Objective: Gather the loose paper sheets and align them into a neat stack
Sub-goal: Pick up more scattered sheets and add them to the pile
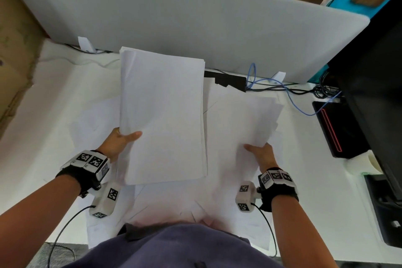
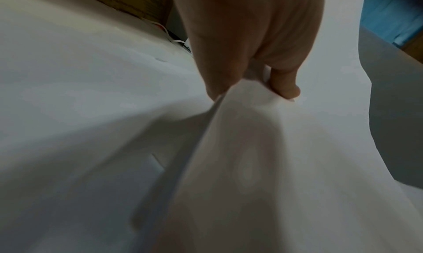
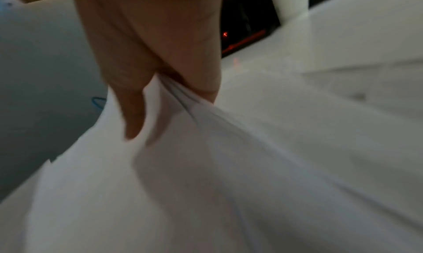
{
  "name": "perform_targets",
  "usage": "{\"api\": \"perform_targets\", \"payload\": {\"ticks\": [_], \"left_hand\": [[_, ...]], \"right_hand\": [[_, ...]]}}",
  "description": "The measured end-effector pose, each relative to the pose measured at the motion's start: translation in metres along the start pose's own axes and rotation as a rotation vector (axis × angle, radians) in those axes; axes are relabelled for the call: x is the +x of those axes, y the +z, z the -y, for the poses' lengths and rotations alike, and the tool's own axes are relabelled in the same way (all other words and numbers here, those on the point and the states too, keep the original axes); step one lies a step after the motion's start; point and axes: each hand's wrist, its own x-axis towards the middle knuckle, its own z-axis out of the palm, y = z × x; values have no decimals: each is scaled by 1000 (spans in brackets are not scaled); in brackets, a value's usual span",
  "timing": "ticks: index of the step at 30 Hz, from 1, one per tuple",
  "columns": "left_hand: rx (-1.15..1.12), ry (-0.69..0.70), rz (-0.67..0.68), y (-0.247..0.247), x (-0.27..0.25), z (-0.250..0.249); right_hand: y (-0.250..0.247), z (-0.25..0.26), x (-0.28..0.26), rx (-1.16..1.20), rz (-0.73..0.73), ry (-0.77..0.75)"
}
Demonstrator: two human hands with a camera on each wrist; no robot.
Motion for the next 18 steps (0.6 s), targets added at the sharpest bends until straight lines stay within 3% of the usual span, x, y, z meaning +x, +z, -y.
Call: {"api": "perform_targets", "payload": {"ticks": [2,6,11,18], "left_hand": [[2,-13,-16,-3,3,6],[-2,-32,-41,-3,7,14],[-19,-32,-40,0,8,10],[-86,14,-79,-7,9,1]], "right_hand": [[10,5,2,-13,109,27],[25,12,6,3,72,46],[38,16,3,-18,203,128],[-11,38,15,-213,-151,-153]]}}
